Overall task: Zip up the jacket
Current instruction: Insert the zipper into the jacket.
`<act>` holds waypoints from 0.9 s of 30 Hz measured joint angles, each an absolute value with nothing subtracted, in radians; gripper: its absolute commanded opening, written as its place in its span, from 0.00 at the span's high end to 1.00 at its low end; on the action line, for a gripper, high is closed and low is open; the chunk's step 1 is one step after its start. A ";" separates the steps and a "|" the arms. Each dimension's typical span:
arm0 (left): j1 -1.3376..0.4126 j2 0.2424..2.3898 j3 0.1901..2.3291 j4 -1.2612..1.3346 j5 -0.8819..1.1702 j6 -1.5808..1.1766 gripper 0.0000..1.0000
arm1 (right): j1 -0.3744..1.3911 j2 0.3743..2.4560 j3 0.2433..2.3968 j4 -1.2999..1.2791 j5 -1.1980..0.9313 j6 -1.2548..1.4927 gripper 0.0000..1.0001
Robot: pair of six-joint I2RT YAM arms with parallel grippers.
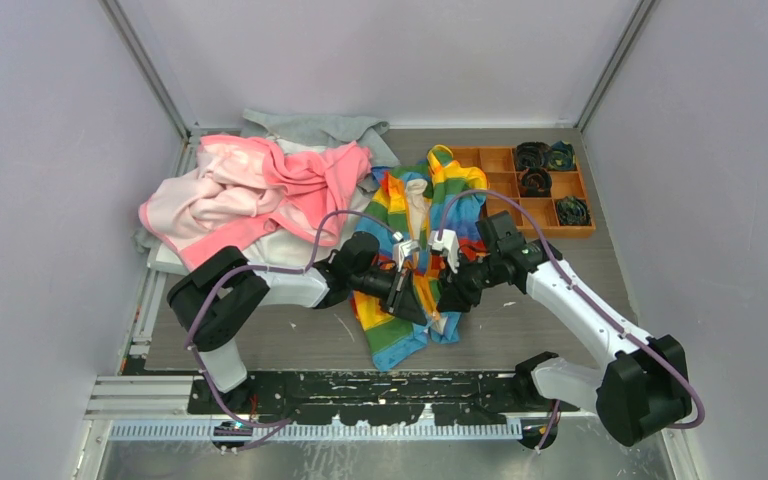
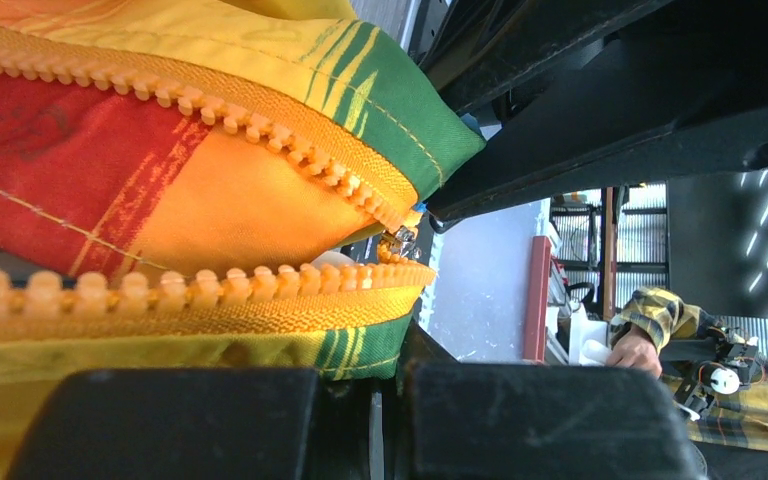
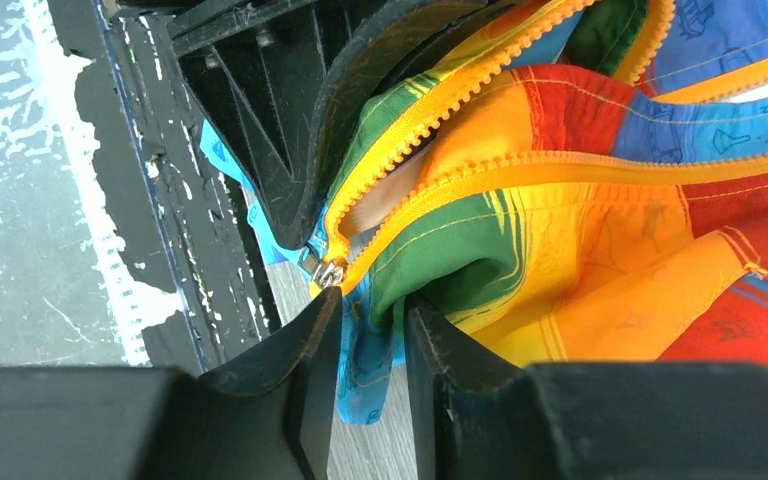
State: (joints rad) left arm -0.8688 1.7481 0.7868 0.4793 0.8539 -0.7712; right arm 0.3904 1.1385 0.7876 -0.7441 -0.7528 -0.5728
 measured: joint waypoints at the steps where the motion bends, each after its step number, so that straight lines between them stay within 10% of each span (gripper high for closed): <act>1: -0.869 1.748 0.787 0.477 0.854 -0.774 1.00 | 0.390 1.139 0.788 -0.747 -0.752 -0.575 0.60; 27: -0.878 1.748 0.787 0.459 0.868 -0.790 1.00 | 0.377 1.127 1.117 -1.185 -0.733 -0.974 0.30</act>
